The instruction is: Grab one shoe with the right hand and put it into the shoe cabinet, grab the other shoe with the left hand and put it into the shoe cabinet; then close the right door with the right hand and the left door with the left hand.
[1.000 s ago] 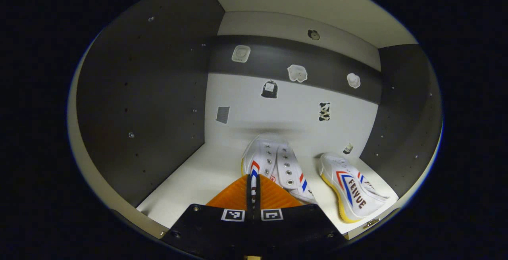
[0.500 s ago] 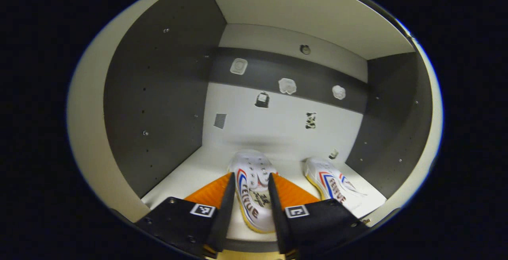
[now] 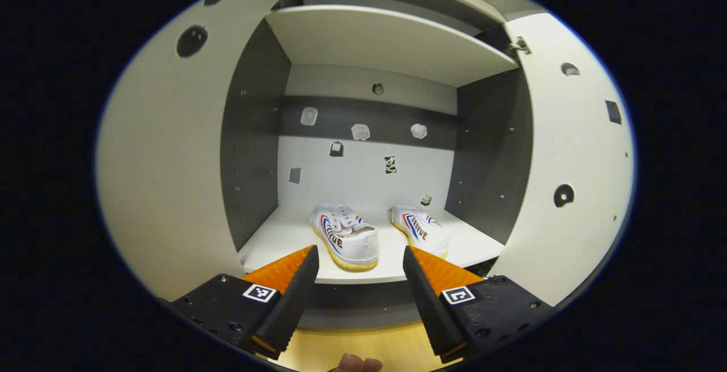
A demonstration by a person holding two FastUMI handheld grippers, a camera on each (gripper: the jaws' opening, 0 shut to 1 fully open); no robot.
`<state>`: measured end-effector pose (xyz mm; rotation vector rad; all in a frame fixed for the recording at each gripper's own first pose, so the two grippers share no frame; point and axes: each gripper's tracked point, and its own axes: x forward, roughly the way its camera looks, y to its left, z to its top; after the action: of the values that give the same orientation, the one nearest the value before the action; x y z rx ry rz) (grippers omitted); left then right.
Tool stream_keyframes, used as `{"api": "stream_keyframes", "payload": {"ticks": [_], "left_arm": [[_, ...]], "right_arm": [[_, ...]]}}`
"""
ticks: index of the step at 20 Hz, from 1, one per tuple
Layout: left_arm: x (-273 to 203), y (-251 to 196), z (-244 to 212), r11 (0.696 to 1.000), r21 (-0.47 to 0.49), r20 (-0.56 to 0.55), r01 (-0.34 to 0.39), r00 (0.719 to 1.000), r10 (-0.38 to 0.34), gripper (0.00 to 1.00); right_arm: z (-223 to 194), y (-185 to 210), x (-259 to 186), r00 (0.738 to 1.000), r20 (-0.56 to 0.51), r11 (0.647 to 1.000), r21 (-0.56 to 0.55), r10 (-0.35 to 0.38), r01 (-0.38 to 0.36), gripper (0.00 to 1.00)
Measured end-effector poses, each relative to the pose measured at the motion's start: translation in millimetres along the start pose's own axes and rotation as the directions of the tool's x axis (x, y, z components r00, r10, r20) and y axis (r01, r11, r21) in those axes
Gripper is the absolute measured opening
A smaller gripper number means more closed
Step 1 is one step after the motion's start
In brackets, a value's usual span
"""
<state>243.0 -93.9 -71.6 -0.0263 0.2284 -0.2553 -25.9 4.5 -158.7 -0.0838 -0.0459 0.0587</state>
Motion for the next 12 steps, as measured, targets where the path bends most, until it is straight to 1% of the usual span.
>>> {"api": "stream_keyframes", "payload": {"ticks": [1, 4, 7, 8, 12], "left_arm": [[-17, 1, 0, 0.999, 0.037, 0.014, -0.007, 1.0, 0.006, 0.9], [-66, -10, -5, 0.997, 0.076, 0.045, 0.017, 0.999, -0.02, 0.91], [-115, -19, -9, 0.995, 0.075, 0.071, 0.06, 0.995, -0.066, 0.9], [-139, -25, -13, 0.994, 0.072, 0.085, 0.077, 0.993, -0.083, 0.9], [-200, -36, -32, 0.989, 0.046, 0.102, 0.14, 0.984, -0.144, 0.89]], "right_arm": [[1, -6, 1, 1.0, 0.001, 1.0, 0.0, -0.015, 0.015, 0.97], [6, -28, 1, 0.998, 0.008, 0.998, -0.003, -0.059, 0.059, 0.97], [16, -57, 2, 0.993, 0.023, 0.993, -0.015, -0.114, 0.114, 0.96], [21, -66, 2, 0.991, 0.03, 0.991, -0.022, -0.132, 0.133, 0.97], [40, -107, 10, 0.987, 0.045, 0.985, -0.073, -0.156, 0.159, 0.97]]}}
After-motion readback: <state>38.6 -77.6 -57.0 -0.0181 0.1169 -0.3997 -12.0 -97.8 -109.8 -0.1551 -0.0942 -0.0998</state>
